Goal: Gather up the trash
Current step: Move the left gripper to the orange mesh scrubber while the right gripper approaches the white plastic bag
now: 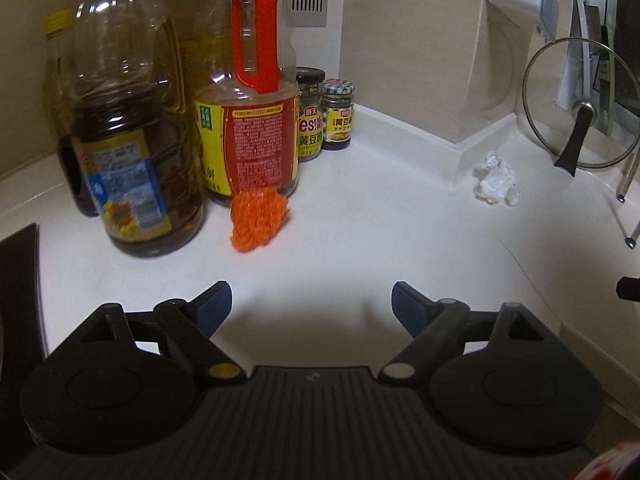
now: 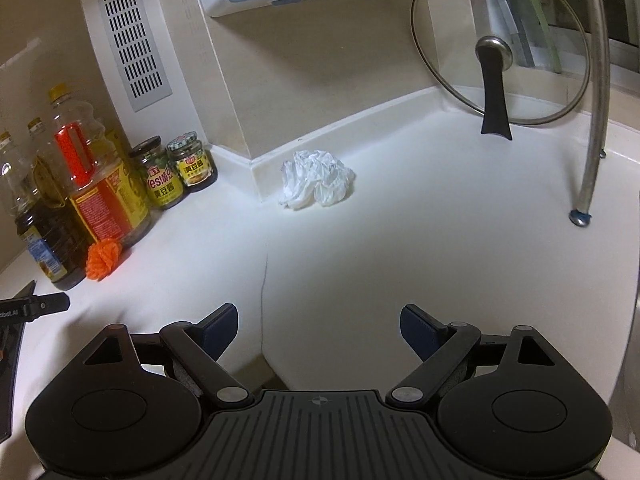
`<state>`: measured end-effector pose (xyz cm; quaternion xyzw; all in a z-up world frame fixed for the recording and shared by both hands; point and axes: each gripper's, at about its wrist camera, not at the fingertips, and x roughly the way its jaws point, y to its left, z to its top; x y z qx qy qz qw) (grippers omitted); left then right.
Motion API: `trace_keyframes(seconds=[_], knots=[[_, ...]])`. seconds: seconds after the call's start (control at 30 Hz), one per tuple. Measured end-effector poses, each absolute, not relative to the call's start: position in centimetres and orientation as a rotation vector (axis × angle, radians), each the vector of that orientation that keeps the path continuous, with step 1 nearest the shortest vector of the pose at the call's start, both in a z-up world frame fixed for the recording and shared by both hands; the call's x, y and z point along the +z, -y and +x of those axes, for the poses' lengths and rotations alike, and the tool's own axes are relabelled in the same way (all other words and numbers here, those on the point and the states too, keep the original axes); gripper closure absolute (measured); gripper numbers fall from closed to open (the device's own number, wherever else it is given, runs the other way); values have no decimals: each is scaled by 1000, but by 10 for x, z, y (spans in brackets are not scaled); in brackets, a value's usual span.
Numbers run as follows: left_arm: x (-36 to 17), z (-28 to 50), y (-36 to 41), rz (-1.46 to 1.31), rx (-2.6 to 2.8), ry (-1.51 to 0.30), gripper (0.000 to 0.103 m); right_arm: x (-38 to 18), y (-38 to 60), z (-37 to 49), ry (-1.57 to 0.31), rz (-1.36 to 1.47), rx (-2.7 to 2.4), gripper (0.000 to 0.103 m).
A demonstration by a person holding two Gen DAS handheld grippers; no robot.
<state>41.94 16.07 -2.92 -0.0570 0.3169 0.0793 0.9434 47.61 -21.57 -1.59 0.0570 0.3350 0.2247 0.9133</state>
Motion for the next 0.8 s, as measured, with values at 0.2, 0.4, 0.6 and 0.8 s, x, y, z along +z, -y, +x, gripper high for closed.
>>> trace_keyframes(seconds=[0.2, 0.4, 0.6, 0.8], knots=[[-34, 441, -171, -114, 173, -651, 18, -13, 202, 490, -685, 97, 466, 15], [-40, 458, -182, -112, 194, -657, 18, -10, 189, 503, -672, 90, 469, 15], [-45, 472, -188, -105, 193, -651, 18, -9, 181, 514, -664, 82, 472, 15], [-50, 484, -189, -85, 185, -639, 18, -9, 176, 520, -663, 74, 474, 15]])
